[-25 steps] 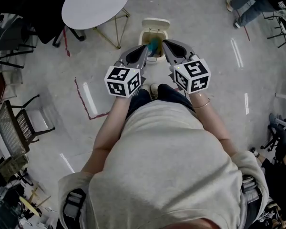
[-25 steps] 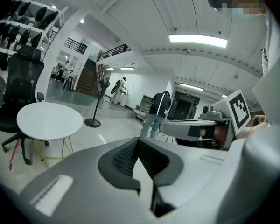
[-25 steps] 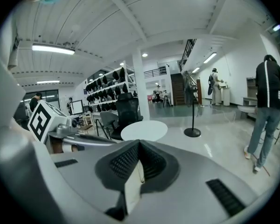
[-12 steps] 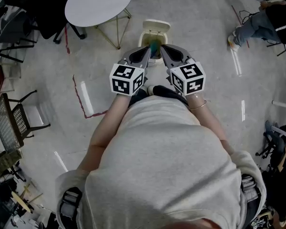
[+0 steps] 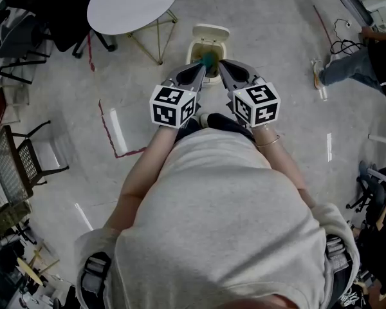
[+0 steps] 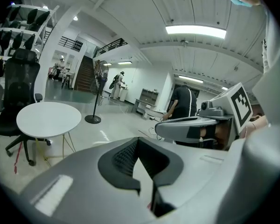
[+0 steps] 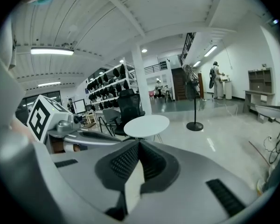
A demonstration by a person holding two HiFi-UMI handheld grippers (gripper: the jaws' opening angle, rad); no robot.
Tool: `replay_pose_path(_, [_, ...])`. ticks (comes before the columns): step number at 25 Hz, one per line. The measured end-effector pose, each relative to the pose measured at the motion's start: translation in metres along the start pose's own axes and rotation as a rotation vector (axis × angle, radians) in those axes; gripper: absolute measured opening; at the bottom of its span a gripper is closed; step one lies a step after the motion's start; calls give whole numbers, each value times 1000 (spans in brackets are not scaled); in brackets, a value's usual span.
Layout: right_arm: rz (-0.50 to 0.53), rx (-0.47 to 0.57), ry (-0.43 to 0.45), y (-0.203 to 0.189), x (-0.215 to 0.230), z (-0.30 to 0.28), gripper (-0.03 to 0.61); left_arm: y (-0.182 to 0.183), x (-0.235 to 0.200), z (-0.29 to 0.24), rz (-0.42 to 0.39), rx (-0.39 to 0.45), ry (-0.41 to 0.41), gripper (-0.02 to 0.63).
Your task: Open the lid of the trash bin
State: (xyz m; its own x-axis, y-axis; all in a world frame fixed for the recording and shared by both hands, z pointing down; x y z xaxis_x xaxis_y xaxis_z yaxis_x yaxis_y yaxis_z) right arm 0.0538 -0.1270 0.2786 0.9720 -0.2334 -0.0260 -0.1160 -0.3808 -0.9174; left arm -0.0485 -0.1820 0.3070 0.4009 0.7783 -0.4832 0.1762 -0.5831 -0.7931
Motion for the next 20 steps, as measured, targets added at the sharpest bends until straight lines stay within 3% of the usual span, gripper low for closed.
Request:
replay_pose_path(12, [54,-26,-24,-3,-3,7,8,-2,2,0,60,-3,-15,9])
replay_pose_path(20, [56,-38,-43,-10,-3,12,8,-13,11,-1,25,-48,-39,9])
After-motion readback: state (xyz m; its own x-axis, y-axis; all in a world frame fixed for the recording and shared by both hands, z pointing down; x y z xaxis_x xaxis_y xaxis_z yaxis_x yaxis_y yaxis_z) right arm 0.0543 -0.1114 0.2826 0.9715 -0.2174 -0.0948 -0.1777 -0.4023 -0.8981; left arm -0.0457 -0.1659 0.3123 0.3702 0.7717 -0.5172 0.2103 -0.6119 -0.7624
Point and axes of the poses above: the fingertips, and each gripper's own axes: z backward along the fingers, x to its right, y out of its top, the point moved 6 cm from there along z, backward along the fingers, and after that the axes turned 12 degrees about z, right-handed, at the moved point
